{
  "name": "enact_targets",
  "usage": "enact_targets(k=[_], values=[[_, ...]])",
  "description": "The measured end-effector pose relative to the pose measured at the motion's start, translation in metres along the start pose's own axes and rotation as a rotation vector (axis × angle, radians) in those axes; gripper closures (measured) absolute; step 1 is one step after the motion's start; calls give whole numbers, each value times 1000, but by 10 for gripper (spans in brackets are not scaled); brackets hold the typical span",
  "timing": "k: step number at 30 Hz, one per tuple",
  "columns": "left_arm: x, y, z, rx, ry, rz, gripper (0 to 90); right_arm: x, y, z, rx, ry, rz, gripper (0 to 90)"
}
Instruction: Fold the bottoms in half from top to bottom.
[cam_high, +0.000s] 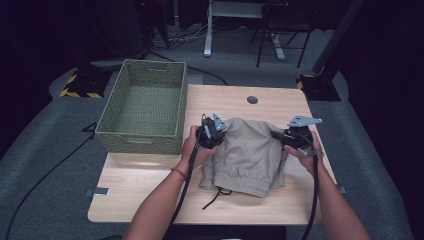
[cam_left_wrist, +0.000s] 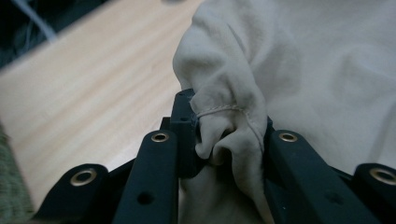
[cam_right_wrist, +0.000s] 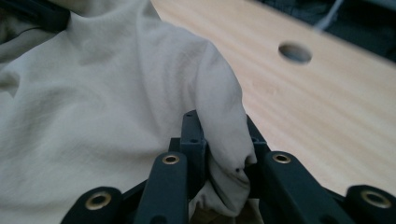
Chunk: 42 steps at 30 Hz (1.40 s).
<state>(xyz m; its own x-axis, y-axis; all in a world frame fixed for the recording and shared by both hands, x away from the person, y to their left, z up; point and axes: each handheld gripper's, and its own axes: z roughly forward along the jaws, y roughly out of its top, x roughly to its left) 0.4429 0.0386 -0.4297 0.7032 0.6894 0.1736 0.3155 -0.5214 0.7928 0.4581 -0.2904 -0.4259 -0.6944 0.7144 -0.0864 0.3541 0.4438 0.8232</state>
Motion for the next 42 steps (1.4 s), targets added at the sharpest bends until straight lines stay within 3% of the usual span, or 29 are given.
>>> enact_targets(k=[3, 5, 7, 13, 16, 19, 21, 24, 27, 29, 33, 34, 38, 40, 42], values=[[-4, -6, -18, -14, -33, 41, 725, 10, -3, -22, -53, 35, -39, 773], [-3, -8, -18, 2, -47, 37, 725, 16, -3, -26, -40, 54, -69, 773], [0, -8, -13, 15, -40, 24, 723, 18, -1, -23, -22, 47, -84, 773], [13, 0, 11, 62, -35, -65, 710, 4, 8, -2, 18, 13, -45, 772], [17, 10, 11, 40, -8, -76, 714, 0, 17, 1, 6, -26, -55, 772], [14, 17, -2, -17, 26, -31, 726, 3, 26, -12, -52, -33, -70, 772], [15, 20, -11, -46, 25, -10, 730, 5, 29, -23, -84, -27, -89, 773], [17, 24, -13, -25, 27, 15, 731, 5, 33, -29, -69, -25, -103, 771], [17, 30, -3, 8, 69, 47, 730, 5, 38, -21, -47, -54, -118, 771], [17, 35, 4, 7, 86, 57, 731, 4, 42, -13, -35, -89, -139, 771], [13, 44, 9, -11, 149, 113, 730, 0, 51, 3, -24, -142, -141, 772], [11, 44, 6, -34, 152, 106, 730, 1, 52, 3, -41, -145, -143, 772], [7, 35, -17, -123, 178, 146, 731, 11, 49, -16, -121, -138, -175, 774], [5, 25, -29, -150, 175, 167, 732, 15, 42, -31, -157, -134, -178, 776], [2, 15, -38, -167, 144, 176, 733, 21, 34, -44, -185, -101, -194, 776]])
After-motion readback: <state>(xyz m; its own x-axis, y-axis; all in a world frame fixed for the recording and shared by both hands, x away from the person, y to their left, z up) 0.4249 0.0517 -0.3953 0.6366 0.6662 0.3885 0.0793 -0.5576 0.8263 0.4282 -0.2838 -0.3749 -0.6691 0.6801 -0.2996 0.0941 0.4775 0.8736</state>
